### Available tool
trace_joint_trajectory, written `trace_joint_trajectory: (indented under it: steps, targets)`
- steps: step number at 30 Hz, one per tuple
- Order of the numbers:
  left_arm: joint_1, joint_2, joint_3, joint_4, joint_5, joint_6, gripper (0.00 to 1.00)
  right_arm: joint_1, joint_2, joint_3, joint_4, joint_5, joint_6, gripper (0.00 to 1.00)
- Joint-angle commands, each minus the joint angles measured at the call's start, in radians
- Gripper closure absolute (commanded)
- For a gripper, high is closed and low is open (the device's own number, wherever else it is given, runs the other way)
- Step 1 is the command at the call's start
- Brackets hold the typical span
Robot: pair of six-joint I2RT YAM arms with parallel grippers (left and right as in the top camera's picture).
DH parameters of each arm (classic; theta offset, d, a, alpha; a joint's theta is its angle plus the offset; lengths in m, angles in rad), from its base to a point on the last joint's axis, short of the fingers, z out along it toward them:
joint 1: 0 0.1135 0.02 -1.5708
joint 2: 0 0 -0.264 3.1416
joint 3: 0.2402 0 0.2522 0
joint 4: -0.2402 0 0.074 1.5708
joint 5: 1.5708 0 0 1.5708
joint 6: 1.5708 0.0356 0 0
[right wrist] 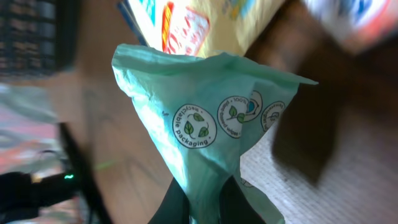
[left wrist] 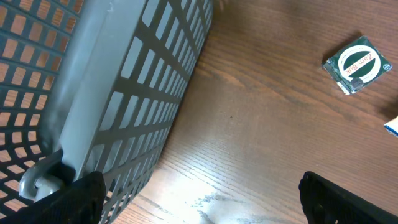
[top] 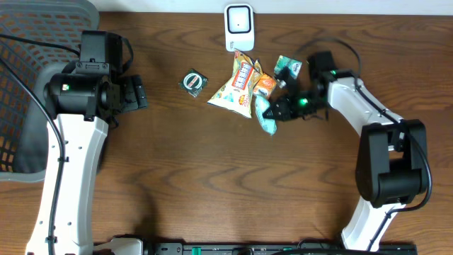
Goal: Scan the item barcode
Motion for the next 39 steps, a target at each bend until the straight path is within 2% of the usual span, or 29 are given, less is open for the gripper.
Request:
trace_joint_trajectory:
  steps: [1, 3, 4, 6, 9, 13, 19, 23, 27, 29, 30, 31, 37, 39]
  targets:
    - [0.005, -0.007, 0.009, -0.003, -0.017, -0.006, 0.02, -0.062, -0.008, -0.103, 0.04, -0.22, -0.037, 0.99]
    - [0.005, -0.007, 0.009, -0.003, -0.017, -0.006, 0.02, -0.1, -0.008, -0.148, 0.061, -0.214, -0.036, 0.96]
    - [0.005, -0.007, 0.009, -0.003, -0.017, -0.006, 0.02, -0.121, -0.008, -0.164, 0.065, -0.193, -0.026, 0.91]
    - [0.005, -0.007, 0.009, -0.003, -0.017, -0.006, 0.02, -0.161, -0.008, -0.174, 0.061, -0.098, 0.032, 0.69]
    - [0.005, -0.007, 0.009, -0.003, -0.017, -0.006, 0.02, -0.213, -0.008, -0.165, 0.061, 0.035, 0.098, 0.58]
    - [0.005, -0.007, 0.009, -0.003, -0.017, -0.006, 0.02, -0.273, -0.008, -0.128, 0.032, 0.055, 0.099, 0.56]
    - [0.005, -0.007, 0.009, -0.003, -0.017, -0.006, 0.02, -0.284, -0.008, -0.011, -0.121, 0.055, 0.079, 0.57]
    - [0.005, -0.007, 0.009, -0.003, -0.017, -0.006, 0.02, -0.24, -0.008, 0.047, -0.198, 0.056, 0.004, 0.51]
    - [0.005, -0.007, 0.009, -0.003, -0.017, -0.006, 0.02, -0.18, -0.008, 0.045, -0.167, 0.091, -0.003, 0.37]
    - [0.005, -0.007, 0.009, -0.003, -0.017, -0.006, 0.02, -0.15, -0.008, 0.034, -0.143, 0.144, -0.003, 0.27]
    - [0.005, -0.007, 0.009, -0.003, -0.017, -0.006, 0.02, -0.122, -0.007, 0.014, -0.114, 0.194, 0.003, 0.19]
    - [0.005, -0.007, 0.009, -0.003, -0.017, -0.006, 0.02, -0.108, -0.007, 0.001, -0.096, 0.218, 0.018, 0.16]
    - [0.005, -0.007, 0.009, -0.003, -0.017, -0.006, 0.02, -0.043, -0.006, -0.095, 0.03, 0.249, 0.111, 0.12]
    - [0.005, -0.007, 0.009, -0.003, -0.017, -0.006, 0.02, -0.023, -0.005, -0.135, 0.077, 0.245, 0.129, 0.13]
